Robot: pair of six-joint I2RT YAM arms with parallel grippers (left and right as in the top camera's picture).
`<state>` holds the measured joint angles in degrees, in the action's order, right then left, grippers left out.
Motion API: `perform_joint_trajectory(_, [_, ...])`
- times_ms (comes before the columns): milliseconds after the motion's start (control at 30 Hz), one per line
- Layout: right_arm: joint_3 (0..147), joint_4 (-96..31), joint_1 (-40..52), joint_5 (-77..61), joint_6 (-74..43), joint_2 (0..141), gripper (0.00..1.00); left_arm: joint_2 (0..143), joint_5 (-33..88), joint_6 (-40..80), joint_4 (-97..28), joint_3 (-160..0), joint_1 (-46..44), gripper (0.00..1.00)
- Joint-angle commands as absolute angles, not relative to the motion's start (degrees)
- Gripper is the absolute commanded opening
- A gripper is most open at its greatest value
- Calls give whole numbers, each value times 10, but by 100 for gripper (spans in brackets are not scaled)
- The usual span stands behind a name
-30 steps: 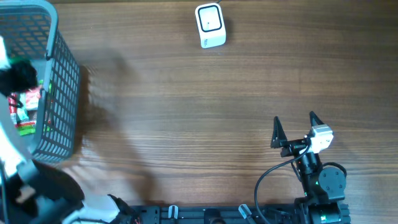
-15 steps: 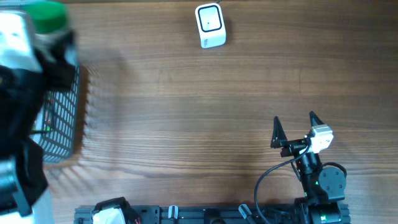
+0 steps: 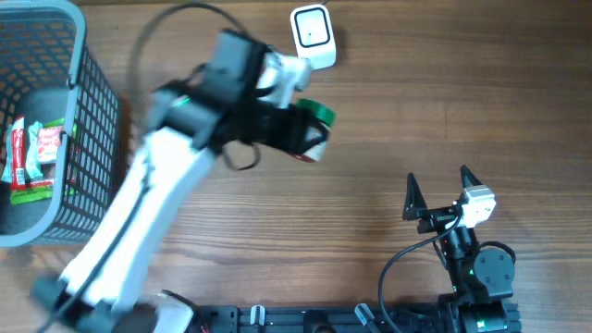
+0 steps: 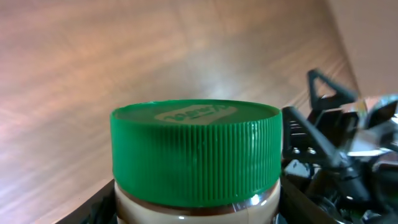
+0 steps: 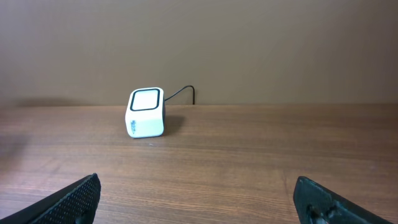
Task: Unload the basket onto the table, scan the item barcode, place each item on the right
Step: 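Carry the jar with the left gripper toward the white scanner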
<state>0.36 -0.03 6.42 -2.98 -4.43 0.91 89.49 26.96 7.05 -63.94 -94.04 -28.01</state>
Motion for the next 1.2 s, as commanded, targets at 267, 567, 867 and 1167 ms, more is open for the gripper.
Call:
perform_joint_trajectory(267, [3,1,61,-31,-46,6,100,1190,286,141,-497,-944,-348,51])
perform_joint_trajectory(567, [3,1,61,-31,-46,6,100,1218,153,204,-467,-938,-384,55])
perform_joint_trajectory(867, [3,1,61,-31,-46,6,100,1215,138,214,-454,-911,-396,88])
perform_joint_trajectory(1167, [3,1,61,-31,-46,6,100,1184,73,197,-479,-924,-395,100])
